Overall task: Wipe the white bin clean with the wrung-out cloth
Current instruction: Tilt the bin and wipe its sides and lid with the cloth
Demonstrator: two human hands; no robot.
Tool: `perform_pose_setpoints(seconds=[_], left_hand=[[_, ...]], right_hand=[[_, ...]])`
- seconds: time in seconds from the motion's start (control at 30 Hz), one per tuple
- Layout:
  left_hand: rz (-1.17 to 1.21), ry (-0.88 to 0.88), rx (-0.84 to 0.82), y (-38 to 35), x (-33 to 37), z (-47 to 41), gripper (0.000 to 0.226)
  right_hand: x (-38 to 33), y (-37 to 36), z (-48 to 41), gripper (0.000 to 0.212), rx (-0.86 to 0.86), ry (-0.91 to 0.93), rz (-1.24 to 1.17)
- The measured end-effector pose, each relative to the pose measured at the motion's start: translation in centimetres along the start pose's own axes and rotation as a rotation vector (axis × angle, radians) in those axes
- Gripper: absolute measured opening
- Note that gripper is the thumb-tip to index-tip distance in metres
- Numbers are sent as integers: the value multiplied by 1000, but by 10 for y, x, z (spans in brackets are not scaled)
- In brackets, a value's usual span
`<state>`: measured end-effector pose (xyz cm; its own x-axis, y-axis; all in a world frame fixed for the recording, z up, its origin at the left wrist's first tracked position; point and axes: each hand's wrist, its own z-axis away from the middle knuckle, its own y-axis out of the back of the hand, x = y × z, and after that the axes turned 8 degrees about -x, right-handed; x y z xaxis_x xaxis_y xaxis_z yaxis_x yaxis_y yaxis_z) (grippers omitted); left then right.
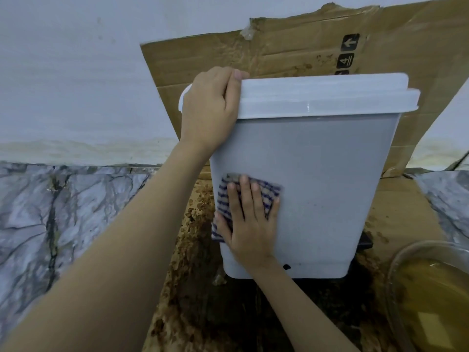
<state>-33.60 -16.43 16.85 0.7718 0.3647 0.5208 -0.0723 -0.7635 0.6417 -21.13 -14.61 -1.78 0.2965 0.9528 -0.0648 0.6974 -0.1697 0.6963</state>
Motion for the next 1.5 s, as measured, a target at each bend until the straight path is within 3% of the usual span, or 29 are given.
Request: perform_pose_setpoints(seconds=[0.1, 0.23, 0.33, 0.4, 0.5, 0.63, 0.77, 0.9, 0.97, 1.13, 1.27, 1.33, 1.43, 1.5], left_hand=[[3, -10, 6, 1, -1, 0, 39], [-14, 3, 13, 0, 2, 2, 39], [-19, -5, 29, 0, 1, 4, 40], [-28, -8, 33, 1, 0, 4, 40], [-34, -20, 37, 0, -1, 2, 41], [-44, -16, 44, -2, -1, 0, 40], [-51, 2, 41, -4, 0, -2, 39], [-48, 9, 60, -5, 0, -3, 39], [-46, 18, 70, -7, 0, -3, 39], [-63, 23, 75, -9, 0, -6, 40], [-62, 28, 76, -7, 0, -5, 40], [-63, 22, 63, -4, 0, -3, 39], [-54, -3, 56, -2, 1, 0, 39], [-65, -1, 61, -2, 3, 2, 39]], right_hand=[[-2, -1, -4, 76, 13, 20, -4], [14, -11, 61, 82, -125, 313, 116], [30, -13, 86, 75, -172, 469, 199], [37, -11, 79, 69, -149, 457, 183], [53, -2, 48, 65, -54, 249, 107], [79, 6, 27, 64, 105, -284, -32], [90, 5, 53, 64, 127, -630, -138], [88, 6, 85, 80, 153, -1161, -413], [84, 4, 85, 83, 172, -1243, -436], [60, 2, 63, 83, 97, -1113, -356], [22, -4, 70, 76, -102, -488, -139], [21, -6, 72, 75, -123, -308, -69], [47, -2, 74, 73, -63, -271, -34], [70, 3, 65, 73, 11, -468, -73]])
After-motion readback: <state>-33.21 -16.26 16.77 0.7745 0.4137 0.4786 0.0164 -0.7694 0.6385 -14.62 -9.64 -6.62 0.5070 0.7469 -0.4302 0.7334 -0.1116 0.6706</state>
